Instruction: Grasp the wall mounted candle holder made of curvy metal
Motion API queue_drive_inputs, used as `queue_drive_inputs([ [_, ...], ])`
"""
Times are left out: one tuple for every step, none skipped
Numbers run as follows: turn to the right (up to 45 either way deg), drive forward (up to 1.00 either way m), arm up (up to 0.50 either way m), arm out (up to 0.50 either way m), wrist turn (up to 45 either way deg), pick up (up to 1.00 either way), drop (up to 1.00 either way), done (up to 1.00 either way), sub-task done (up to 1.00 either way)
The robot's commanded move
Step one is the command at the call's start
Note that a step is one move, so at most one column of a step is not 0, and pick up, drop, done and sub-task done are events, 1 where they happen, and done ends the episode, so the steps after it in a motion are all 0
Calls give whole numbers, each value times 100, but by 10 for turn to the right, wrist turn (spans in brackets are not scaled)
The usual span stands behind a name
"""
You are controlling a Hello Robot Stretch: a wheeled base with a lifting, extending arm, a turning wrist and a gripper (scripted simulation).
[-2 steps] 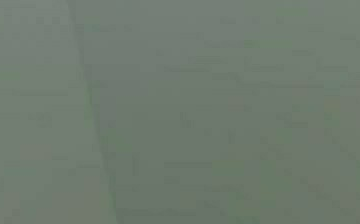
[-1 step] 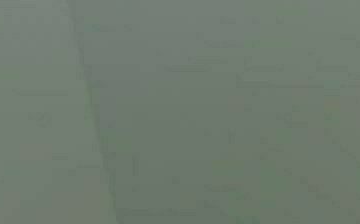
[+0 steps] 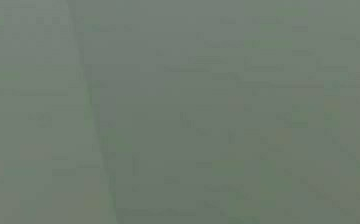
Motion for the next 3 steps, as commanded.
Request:
queue_drive_inputs([
  [0, 0, 0, 0, 450, 0, 0, 0, 0],
  [0, 0, 0, 0, 210, 0, 0, 0, 0],
  [0, 0, -28, 0, 0, 0, 0, 0, 0],
])
